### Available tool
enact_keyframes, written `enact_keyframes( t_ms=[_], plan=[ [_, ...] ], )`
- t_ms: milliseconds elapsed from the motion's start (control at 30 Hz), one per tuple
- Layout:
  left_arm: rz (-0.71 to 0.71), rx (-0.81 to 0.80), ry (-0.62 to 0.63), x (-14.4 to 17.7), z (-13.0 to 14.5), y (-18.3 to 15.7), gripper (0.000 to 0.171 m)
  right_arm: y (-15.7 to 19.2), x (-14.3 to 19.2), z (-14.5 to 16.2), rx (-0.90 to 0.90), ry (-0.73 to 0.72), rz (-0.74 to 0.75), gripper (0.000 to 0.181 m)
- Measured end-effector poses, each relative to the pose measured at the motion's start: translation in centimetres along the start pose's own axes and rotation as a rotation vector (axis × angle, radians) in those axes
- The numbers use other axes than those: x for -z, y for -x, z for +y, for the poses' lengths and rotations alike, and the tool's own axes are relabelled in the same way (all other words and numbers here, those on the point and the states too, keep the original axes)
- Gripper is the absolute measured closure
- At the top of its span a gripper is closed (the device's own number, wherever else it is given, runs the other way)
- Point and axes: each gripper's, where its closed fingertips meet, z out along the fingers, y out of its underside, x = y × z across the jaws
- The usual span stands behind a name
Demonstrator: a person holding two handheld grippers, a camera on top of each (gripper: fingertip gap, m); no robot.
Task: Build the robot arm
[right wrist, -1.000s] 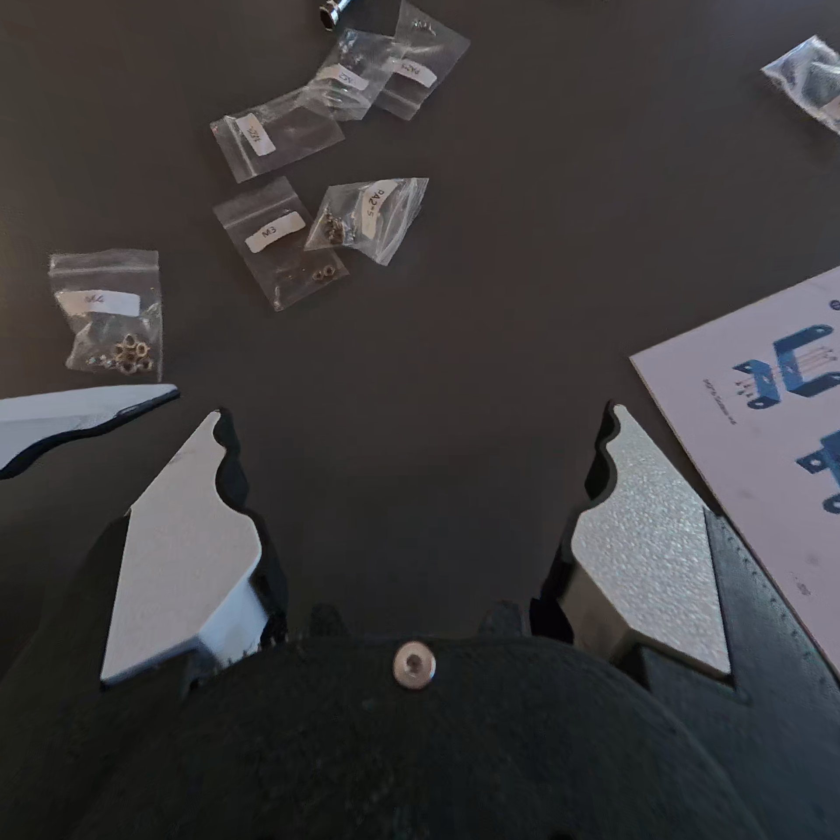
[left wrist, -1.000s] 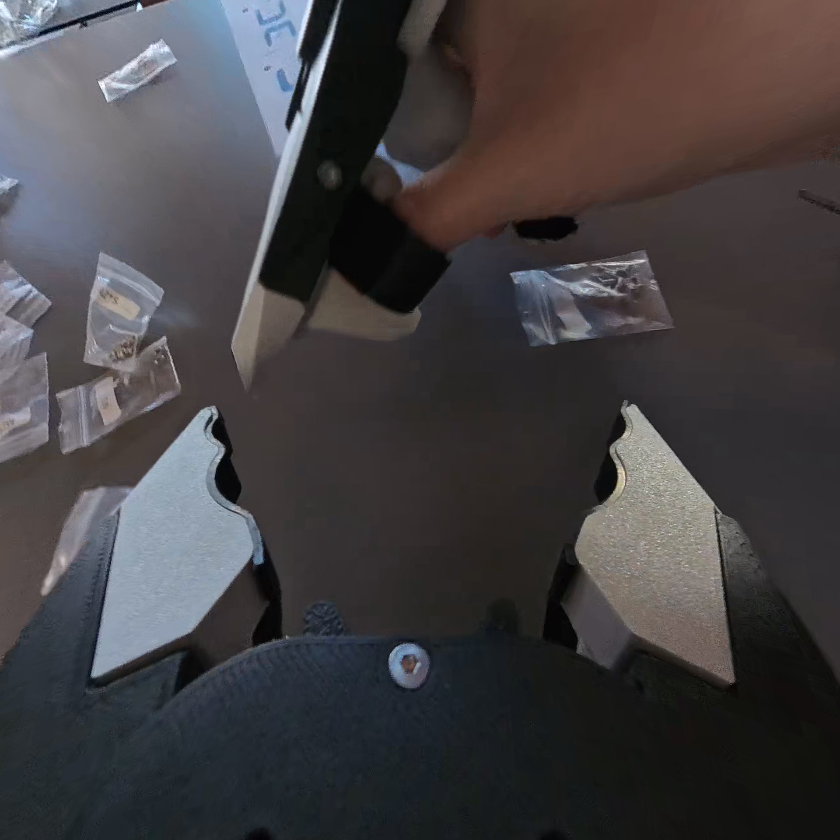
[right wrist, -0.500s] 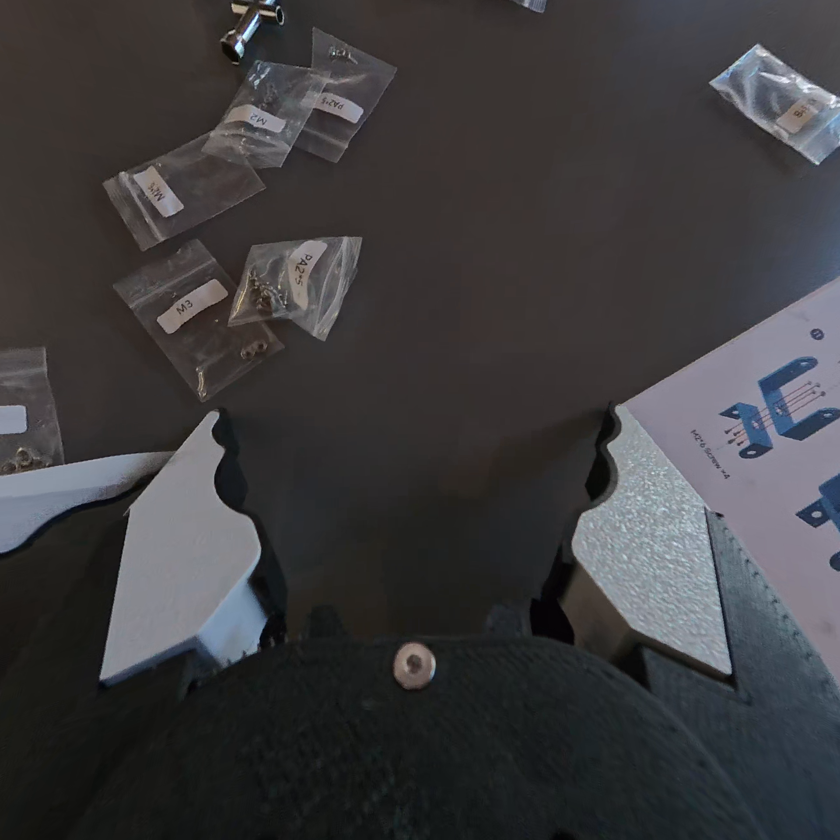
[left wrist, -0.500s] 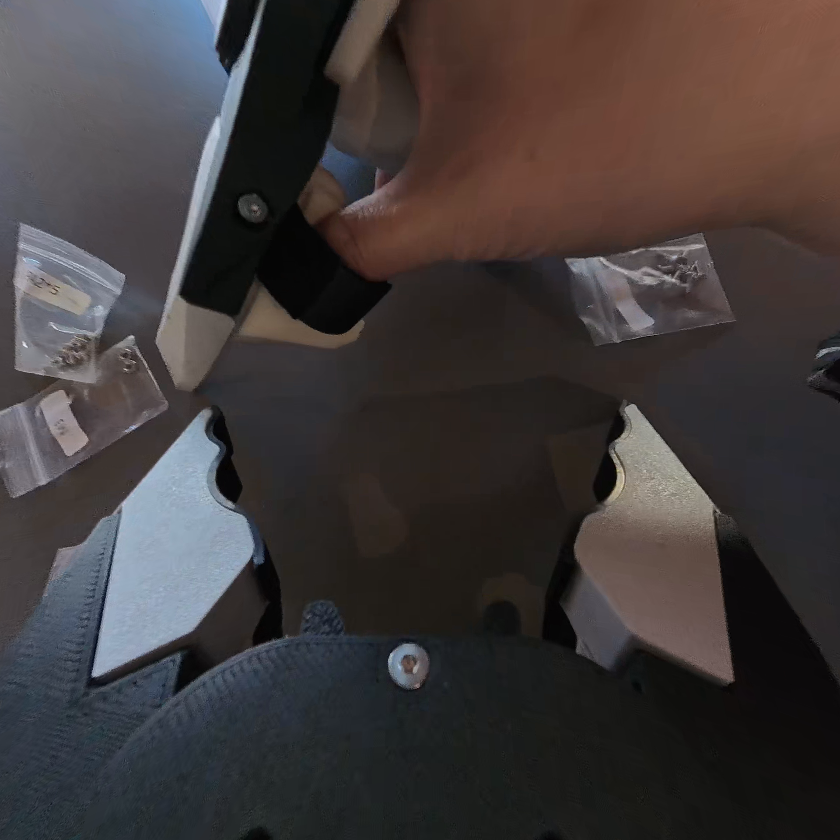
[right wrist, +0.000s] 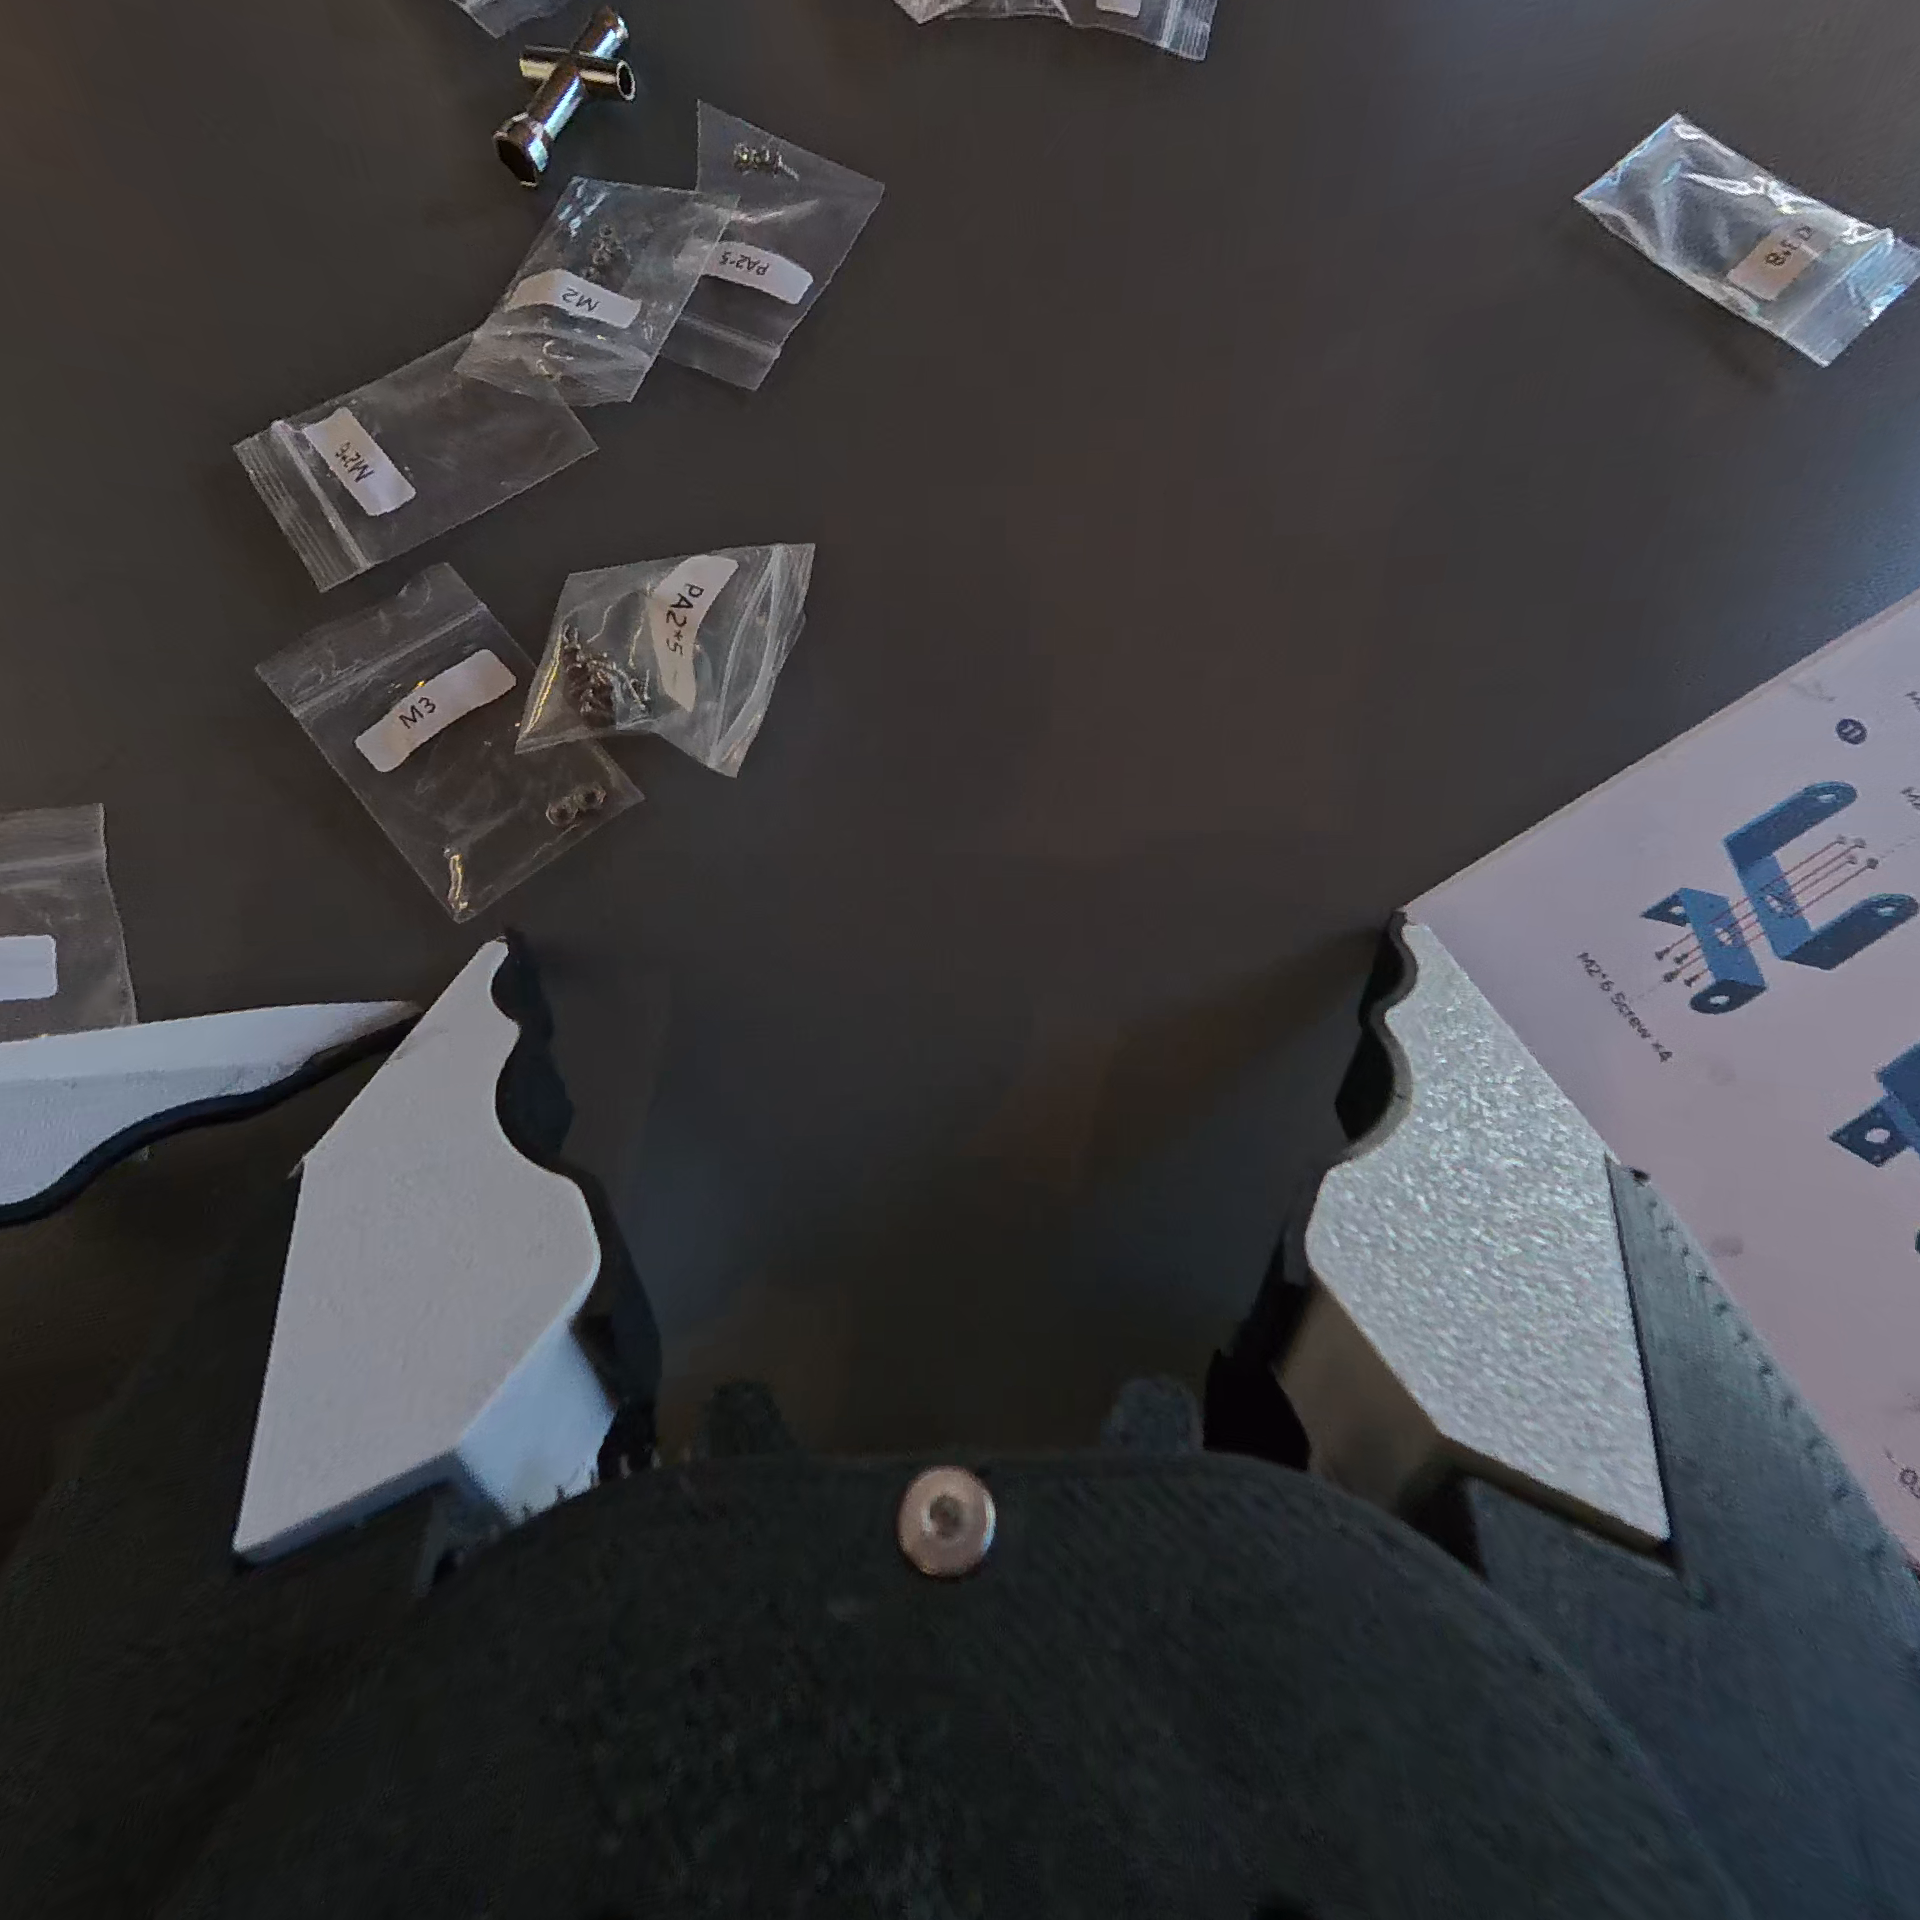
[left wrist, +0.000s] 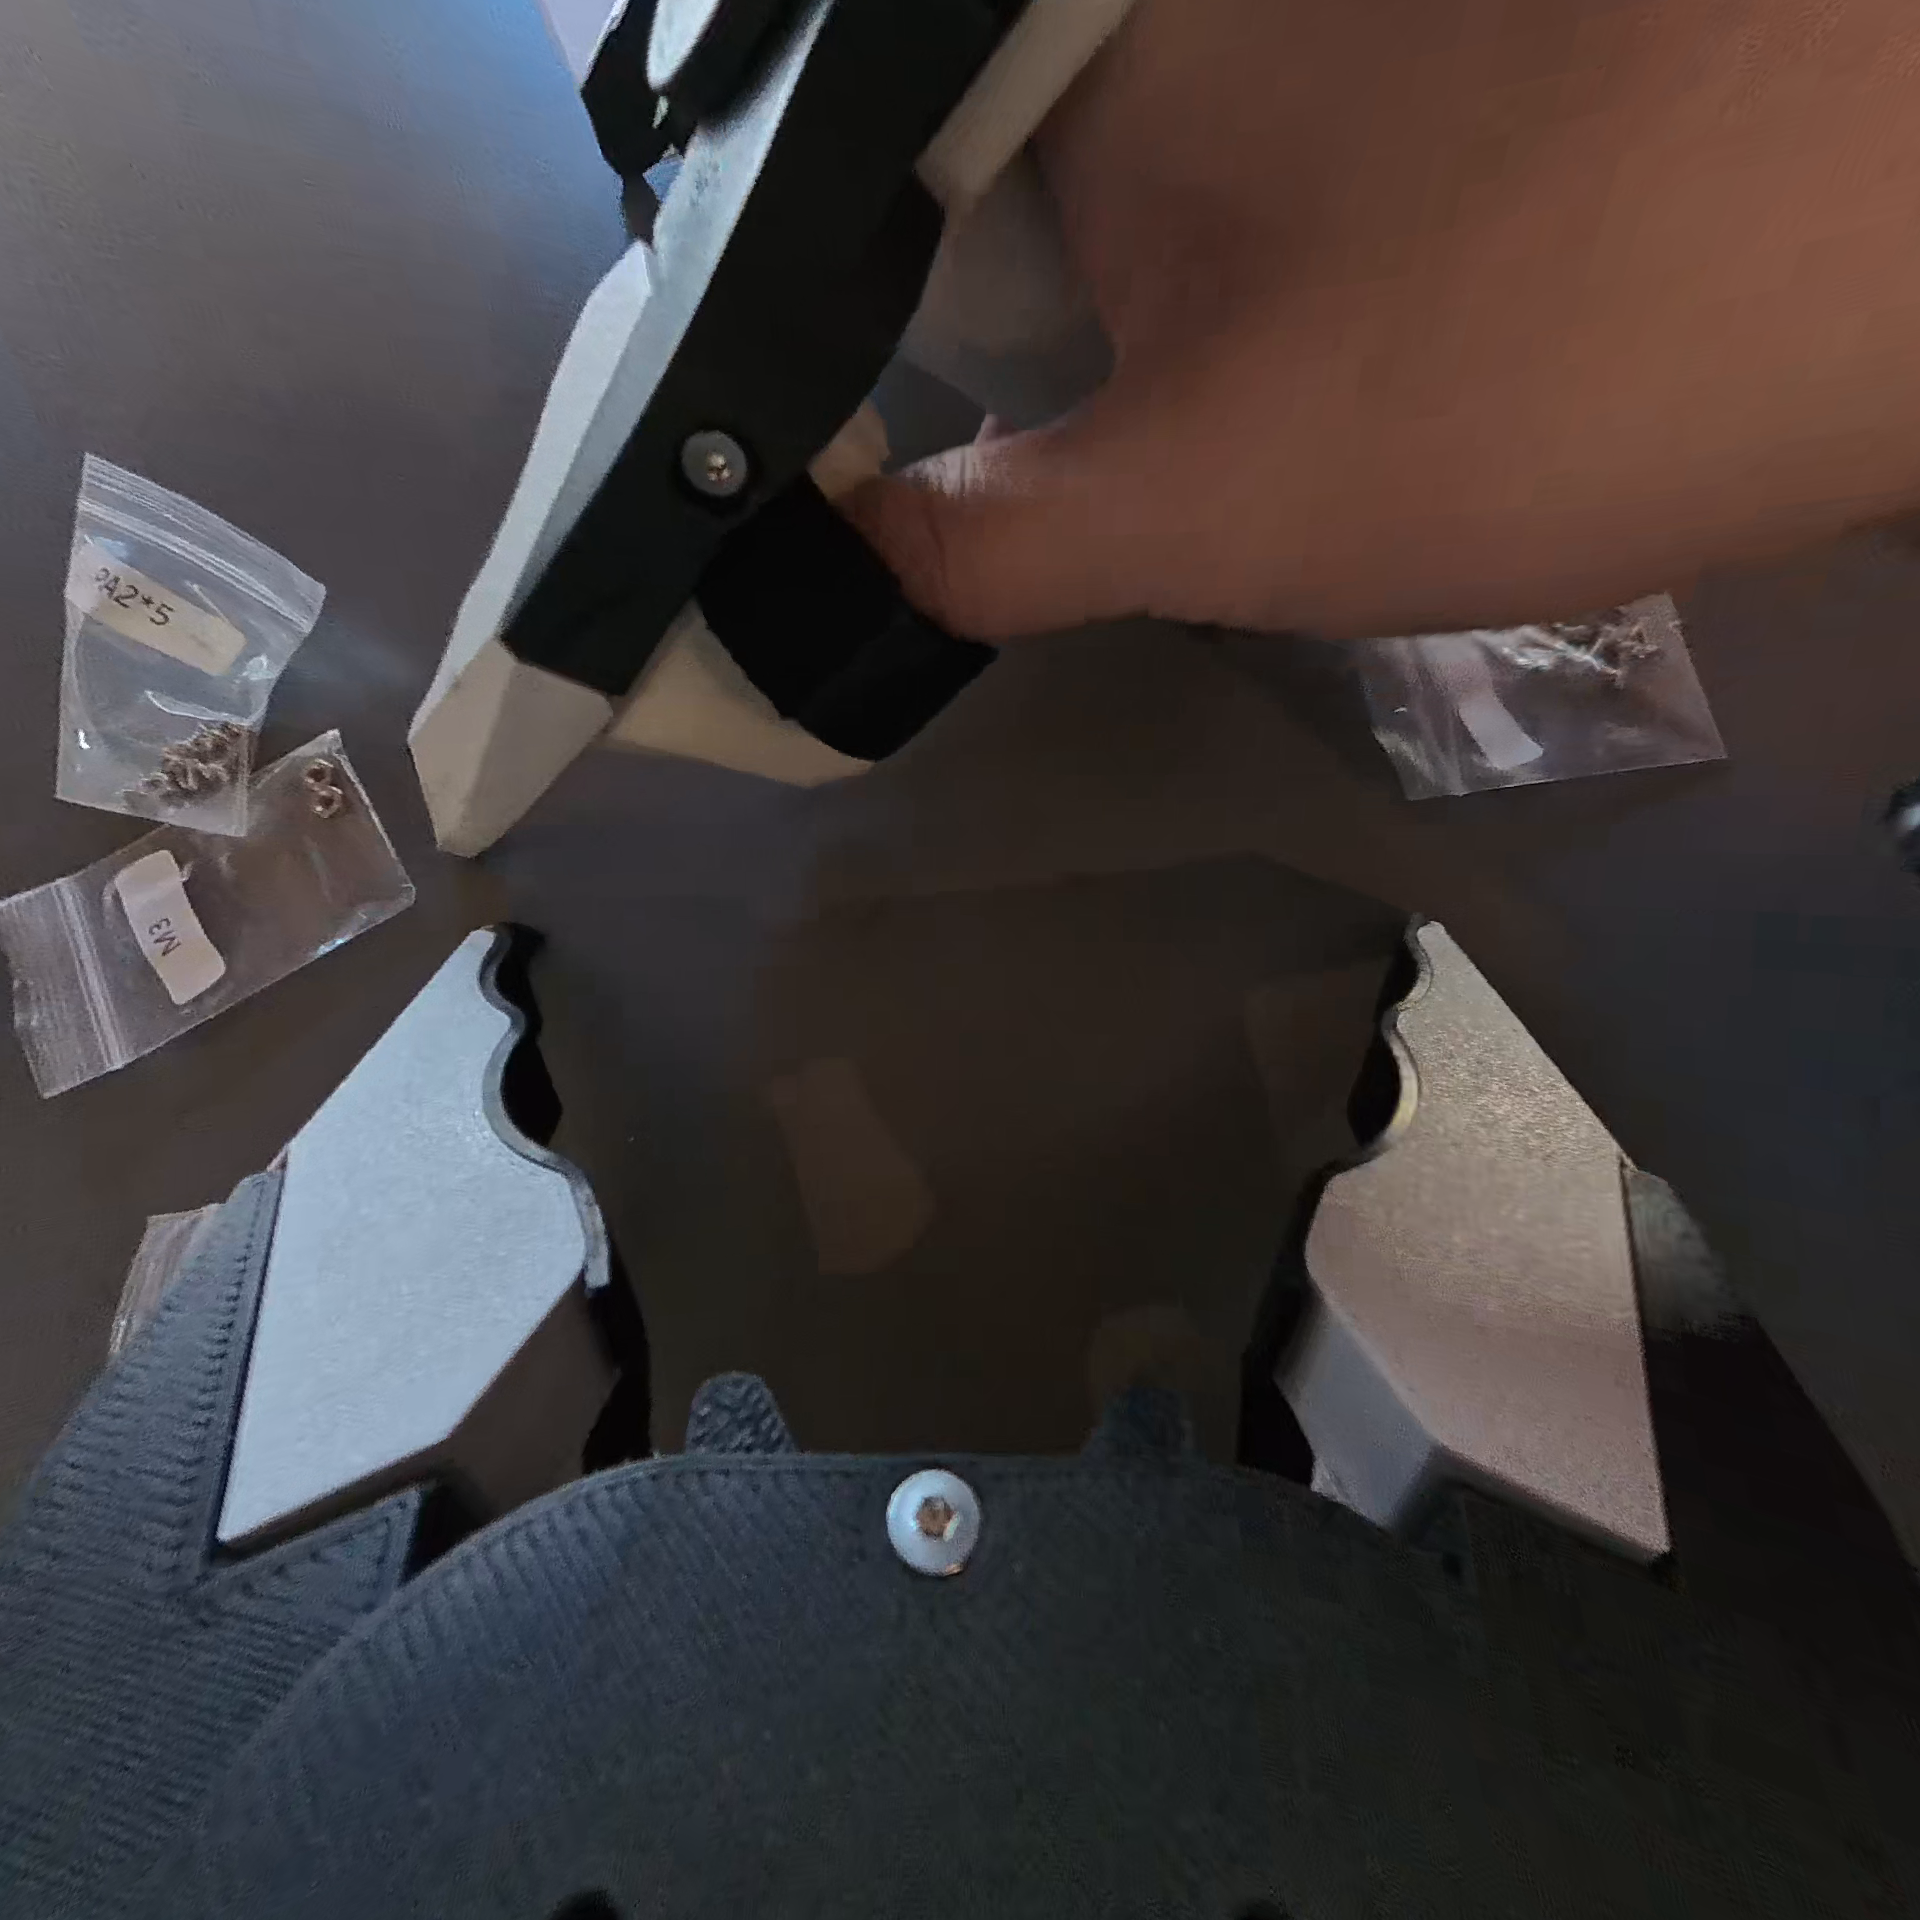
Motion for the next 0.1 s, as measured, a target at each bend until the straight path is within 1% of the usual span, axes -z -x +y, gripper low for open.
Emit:
enact_keyframes(
  t_ms=[33, 100],
  plan=[
    [0.0, 0.0, 0.0, 0.01, 0.0, 0.01, 0.016, 0.02, 0.03, 0.03, 0.001, 0.0, 0.002, 0.029],
    [0.0, -0.001, 0.0, 0.01, 0.01, 0.0, 0.016, -0.01, 0.0, 0.03, -0.002, 0.001, 0.005, 0.03]
  ],
)
